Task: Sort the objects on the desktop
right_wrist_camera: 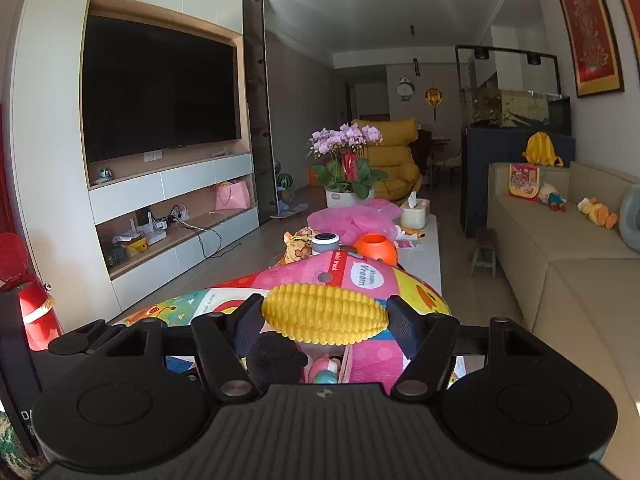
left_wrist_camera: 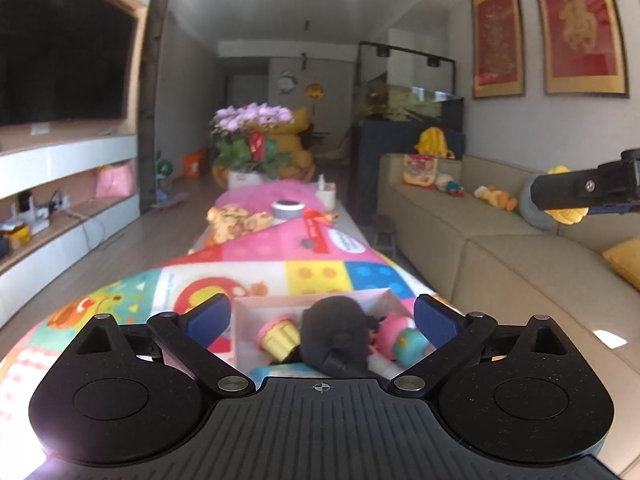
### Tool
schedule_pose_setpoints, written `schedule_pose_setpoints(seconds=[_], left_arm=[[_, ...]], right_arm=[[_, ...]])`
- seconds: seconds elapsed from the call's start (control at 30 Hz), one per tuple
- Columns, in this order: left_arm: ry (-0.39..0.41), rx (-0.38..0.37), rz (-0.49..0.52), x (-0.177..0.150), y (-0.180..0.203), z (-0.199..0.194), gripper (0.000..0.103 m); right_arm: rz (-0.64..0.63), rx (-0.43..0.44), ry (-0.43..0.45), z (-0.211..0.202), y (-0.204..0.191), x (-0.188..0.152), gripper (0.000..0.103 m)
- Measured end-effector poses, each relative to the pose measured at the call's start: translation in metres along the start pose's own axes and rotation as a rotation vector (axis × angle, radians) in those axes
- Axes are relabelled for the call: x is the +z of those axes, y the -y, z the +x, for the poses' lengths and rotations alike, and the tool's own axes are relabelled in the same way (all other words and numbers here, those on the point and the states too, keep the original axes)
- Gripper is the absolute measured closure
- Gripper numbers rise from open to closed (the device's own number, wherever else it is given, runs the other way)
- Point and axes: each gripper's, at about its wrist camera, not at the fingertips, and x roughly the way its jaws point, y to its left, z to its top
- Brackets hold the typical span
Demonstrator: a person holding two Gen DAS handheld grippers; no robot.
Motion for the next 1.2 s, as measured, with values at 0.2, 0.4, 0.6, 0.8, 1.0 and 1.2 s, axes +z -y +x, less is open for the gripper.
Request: schedule_pose_setpoints(seconds=[0.2,0.4,0.6,0.8,1.0,1.2], left_arm=[[-0.202,0.194,0.066,-0.035,-0.027,-0.005,0.000],[-0.269,0.192,0.119,-0.070,-0.031,-0.014,0.000],[-0.275,0.179,0.203,-0.099,-0.011,-0.034,0.000],[-0.327,0.139,0.128,-0.118,-0.008,-0.055,0.000],[-0.329,0.088,0.003,-0.132,-0.009,-0.080,0.000],[-0.316,0.120,-0.066,-0.139,-0.014,-0.088,0.000]], right_arm=[[-0.003,0.034,-0.146,0.078,-0.016,-0.022,0.022],[0.038,0.031,-0.242,0.095,-0.027,-0.069,0.018],[-0.025,-0.011,-0.273,0.043,-0.048,-0.139,0.000],[0.041,-0.028,-0.335,0.012,-0.041,-0.179,0.000],[0.092,-0.025,-0.385,-0.015,-0.042,-0.208,0.000],[0.024,-0.014,-0.369,-0.041,-0.061,-0.217,0.000]])
